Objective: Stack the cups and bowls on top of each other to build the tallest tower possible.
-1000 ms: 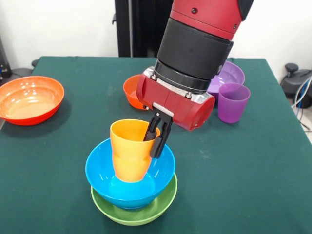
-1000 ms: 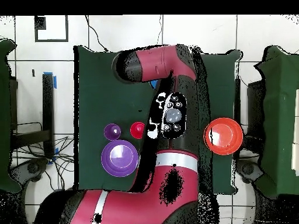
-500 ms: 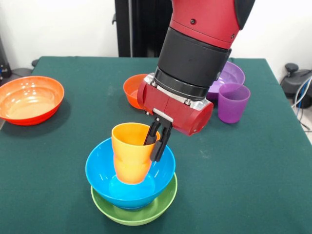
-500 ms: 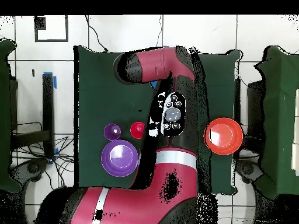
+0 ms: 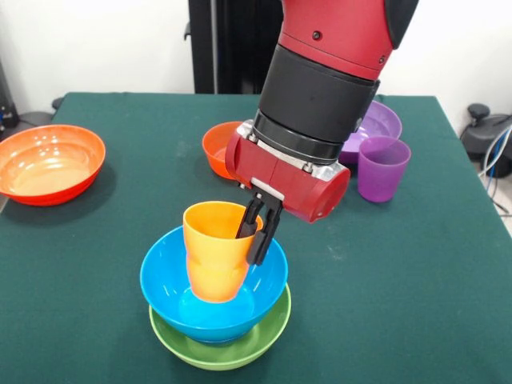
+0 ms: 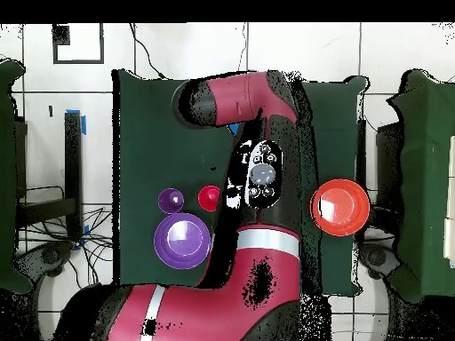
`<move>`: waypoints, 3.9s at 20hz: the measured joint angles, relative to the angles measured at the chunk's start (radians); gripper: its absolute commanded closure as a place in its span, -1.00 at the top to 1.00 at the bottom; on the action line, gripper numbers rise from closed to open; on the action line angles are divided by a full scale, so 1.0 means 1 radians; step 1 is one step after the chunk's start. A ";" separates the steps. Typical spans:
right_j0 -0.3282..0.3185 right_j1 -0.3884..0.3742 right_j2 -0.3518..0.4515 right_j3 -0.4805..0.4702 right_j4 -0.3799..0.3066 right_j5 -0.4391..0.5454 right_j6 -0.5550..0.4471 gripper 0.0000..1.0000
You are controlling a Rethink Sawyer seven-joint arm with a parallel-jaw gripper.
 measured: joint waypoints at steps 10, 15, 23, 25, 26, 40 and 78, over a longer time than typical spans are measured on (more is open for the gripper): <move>-0.001 0.000 0.000 0.000 0.000 0.000 0.000 -1.00; -0.013 0.000 0.005 0.000 0.000 0.000 0.000 -1.00; -0.041 0.000 0.026 0.000 0.000 0.000 0.000 -1.00; -0.050 -0.001 0.034 0.000 0.000 0.000 0.000 -1.00; -0.053 -0.001 0.036 0.000 0.000 0.000 0.000 -1.00; -0.077 -0.006 0.078 0.000 0.019 0.000 0.000 -1.00; -0.072 -0.008 0.122 0.003 0.084 0.006 0.000 -1.00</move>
